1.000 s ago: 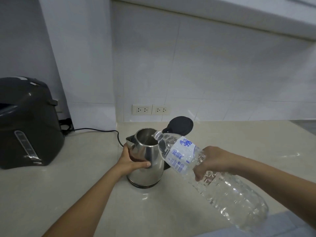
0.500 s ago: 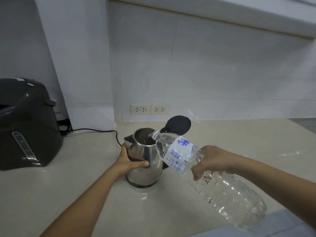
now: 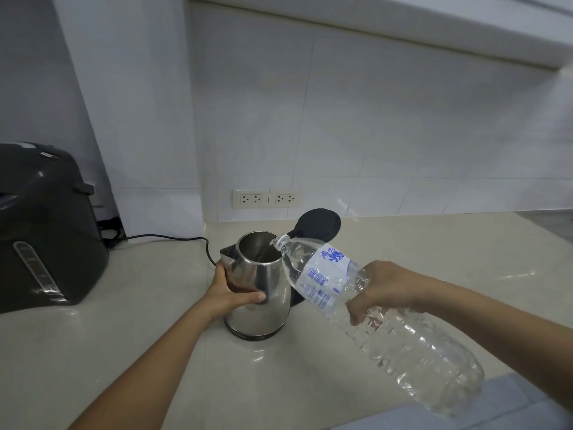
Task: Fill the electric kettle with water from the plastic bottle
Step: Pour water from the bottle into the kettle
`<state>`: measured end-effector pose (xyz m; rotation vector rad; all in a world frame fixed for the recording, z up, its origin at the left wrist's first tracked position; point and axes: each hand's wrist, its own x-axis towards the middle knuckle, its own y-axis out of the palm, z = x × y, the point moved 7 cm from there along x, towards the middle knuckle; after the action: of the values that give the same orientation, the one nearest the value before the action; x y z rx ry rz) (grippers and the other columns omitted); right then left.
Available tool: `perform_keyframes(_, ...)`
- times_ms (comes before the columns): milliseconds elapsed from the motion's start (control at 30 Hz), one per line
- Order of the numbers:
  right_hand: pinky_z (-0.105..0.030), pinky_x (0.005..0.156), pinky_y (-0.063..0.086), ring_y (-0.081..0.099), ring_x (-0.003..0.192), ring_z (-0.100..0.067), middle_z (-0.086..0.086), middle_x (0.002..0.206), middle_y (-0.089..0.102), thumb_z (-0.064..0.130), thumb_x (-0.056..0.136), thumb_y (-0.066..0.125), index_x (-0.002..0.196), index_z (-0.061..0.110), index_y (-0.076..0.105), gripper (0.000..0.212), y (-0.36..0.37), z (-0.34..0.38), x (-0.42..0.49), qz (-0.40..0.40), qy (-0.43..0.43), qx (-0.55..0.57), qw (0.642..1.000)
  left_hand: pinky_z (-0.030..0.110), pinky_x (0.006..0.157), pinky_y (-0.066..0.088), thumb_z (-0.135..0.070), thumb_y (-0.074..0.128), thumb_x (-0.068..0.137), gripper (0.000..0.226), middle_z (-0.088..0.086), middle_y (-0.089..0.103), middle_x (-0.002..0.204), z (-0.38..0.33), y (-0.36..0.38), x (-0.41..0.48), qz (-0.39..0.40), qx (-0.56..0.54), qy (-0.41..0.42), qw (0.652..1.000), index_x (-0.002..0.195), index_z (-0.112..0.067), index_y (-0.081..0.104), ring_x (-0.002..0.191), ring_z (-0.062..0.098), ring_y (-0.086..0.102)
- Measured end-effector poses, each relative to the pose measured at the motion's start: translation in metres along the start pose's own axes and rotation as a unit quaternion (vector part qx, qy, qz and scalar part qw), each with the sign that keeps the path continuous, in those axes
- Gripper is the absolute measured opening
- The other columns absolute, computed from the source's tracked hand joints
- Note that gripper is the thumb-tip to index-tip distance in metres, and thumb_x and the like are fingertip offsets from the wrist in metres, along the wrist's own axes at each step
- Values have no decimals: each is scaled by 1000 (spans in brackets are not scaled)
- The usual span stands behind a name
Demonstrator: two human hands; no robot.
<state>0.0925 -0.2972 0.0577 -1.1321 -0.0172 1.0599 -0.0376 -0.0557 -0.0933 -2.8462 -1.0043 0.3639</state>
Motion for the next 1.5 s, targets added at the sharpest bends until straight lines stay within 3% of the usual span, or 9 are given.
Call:
perform_keyframes(367, -15, 42, 34, 46, 44, -11, 4, 50, 51, 19, 54, 82, 54, 16, 61, 21, -7, 4, -3, -3, -8, -4, 1000, 29, 96, 40, -39, 89, 40, 121, -1, 42, 137, -2, 0, -2, -2, 5, -2, 1000, 137, -29, 17, 123, 19, 44)
perform_keyframes(667, -18, 44, 35, 45, 48, -15, 6, 50, 50, 23, 49, 82, 54, 17, 61, 23, -8, 5, -1, 4, -8, -18, 1000, 26, 93, 38, -23, 89, 57, 111, -3, 41, 132, -4, 1, -3, -5, 2, 8, 1000, 140, -26, 15, 116, 15, 43)
perform_keyframes(1000, -22, 48, 36, 46, 53, -19, 4, 53, 50, 27, 45, 81, 58, 17, 65, 24, -8, 8, 1, 7, -10, -28, 1000, 27, 95, 39, -27, 91, 52, 113, -2, 44, 133, -1, -1, -1, -8, 1, 6, 1000, 139, -27, 18, 119, 16, 46)
perform_keyframes(1133, -22, 49, 39, 49, 55, -20, 2, 58, 52, 27, 44, 82, 70, 6, 69, 36, -10, 8, 0, 7, -5, -31, 999, 29, 97, 40, -35, 91, 45, 120, -4, 43, 133, -1, -1, 0, -1, 6, 2, 1000, 139, -29, 16, 122, 18, 45)
perform_keyframes(1233, -19, 45, 38, 46, 51, -18, 4, 54, 49, 23, 48, 83, 61, 14, 65, 24, -11, 8, -1, 1, -2, -29, 1000, 32, 101, 41, -42, 90, 38, 125, -3, 44, 135, 0, -1, -1, 1, 9, 0, 1000, 139, -31, 16, 123, 18, 45)
perform_keyframes(1367, -25, 52, 38, 48, 56, -21, 1, 59, 51, 27, 43, 82, 62, 15, 66, 28, -11, 7, -1, 4, -5, -35, 999, 33, 102, 41, -43, 90, 37, 126, -1, 43, 136, -1, 0, -1, 2, 14, 0, 1000, 139, -31, 16, 124, 19, 45)
perform_keyframes(1500, -23, 50, 38, 47, 53, -19, 2, 55, 50, 25, 45, 83, 56, 17, 62, 25, -12, 7, -1, 3, -6, -32, 999, 34, 102, 40, -43, 89, 37, 126, -1, 42, 137, -1, 0, -2, 5, 13, -1, 1000, 139, -31, 16, 124, 20, 44)
